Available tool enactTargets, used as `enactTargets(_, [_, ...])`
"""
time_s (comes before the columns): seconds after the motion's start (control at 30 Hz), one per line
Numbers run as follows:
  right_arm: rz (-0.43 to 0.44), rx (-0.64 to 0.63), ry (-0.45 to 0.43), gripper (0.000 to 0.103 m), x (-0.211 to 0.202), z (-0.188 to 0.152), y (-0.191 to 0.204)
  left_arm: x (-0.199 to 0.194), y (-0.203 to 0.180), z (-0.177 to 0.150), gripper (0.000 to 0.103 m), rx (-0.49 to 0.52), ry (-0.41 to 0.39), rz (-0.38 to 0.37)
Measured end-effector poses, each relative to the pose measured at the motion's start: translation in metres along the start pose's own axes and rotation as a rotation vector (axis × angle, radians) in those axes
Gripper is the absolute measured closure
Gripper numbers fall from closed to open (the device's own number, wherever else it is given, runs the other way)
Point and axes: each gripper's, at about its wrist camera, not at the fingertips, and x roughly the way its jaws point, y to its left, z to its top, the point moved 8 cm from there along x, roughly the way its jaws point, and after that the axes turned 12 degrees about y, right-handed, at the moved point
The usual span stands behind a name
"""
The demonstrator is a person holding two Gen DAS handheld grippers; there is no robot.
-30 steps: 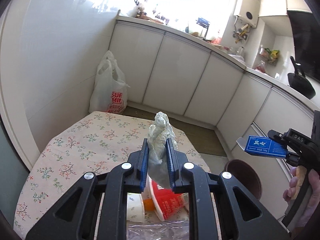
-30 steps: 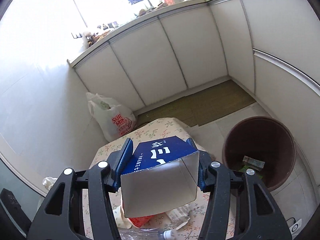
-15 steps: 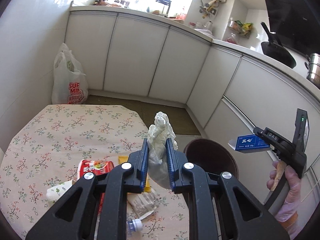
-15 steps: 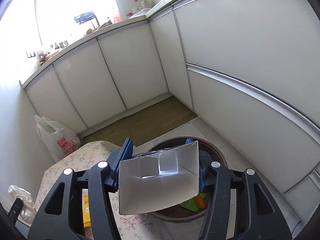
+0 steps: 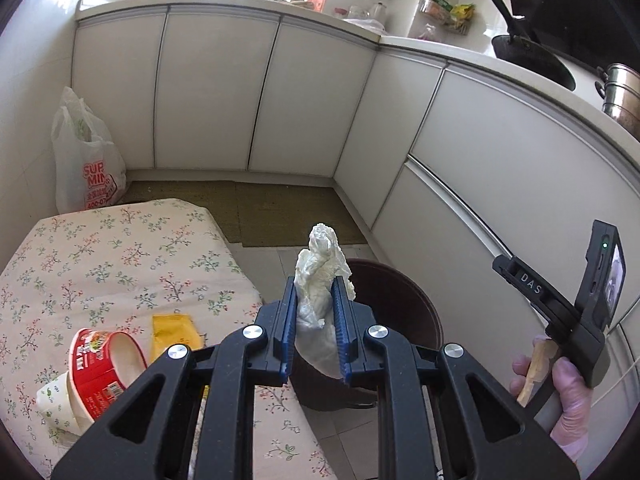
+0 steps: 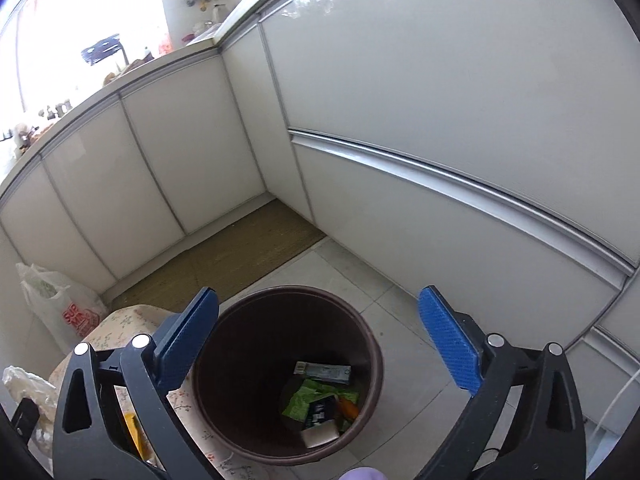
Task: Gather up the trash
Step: 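Carry the blue box and tissue over the bin and open both grippers, then move both grippers back to the table over the paper and noodle cups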
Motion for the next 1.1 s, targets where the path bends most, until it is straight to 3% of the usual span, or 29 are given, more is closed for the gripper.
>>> enactTargets(0.27, [-0.016,0.12,0.069,0.007,0.016,0.004,-0.044,0.052,-0.052,0.023,0.085,0.052,0.092,-0.017])
enactTargets(0.57, [-0.022,0.195,0.13,0.007,0.032,0.003,-0.071,0.098,-0.106,0.025,0.083,0.148,0.149,0.003])
enactTargets(0.67, [-0.028,0.202,0.14,0.007,0.033,0.002,-0.073,0.11,-0.112,0.024,0.075,0.151,0.181,0.008])
enactTargets(0.83, [-0.031,0.204,0.143,0.007,0.034,0.003,-0.074,0.117,-0.114,0.02,0.049,0.163,0.2,0.038])
enactTargets(1.1, [-0.03,0.155,0.159,0.007,0.032,-0.001,-0.06,0.116,-0.092,0.017,0.041,0.099,0.217,0.063])
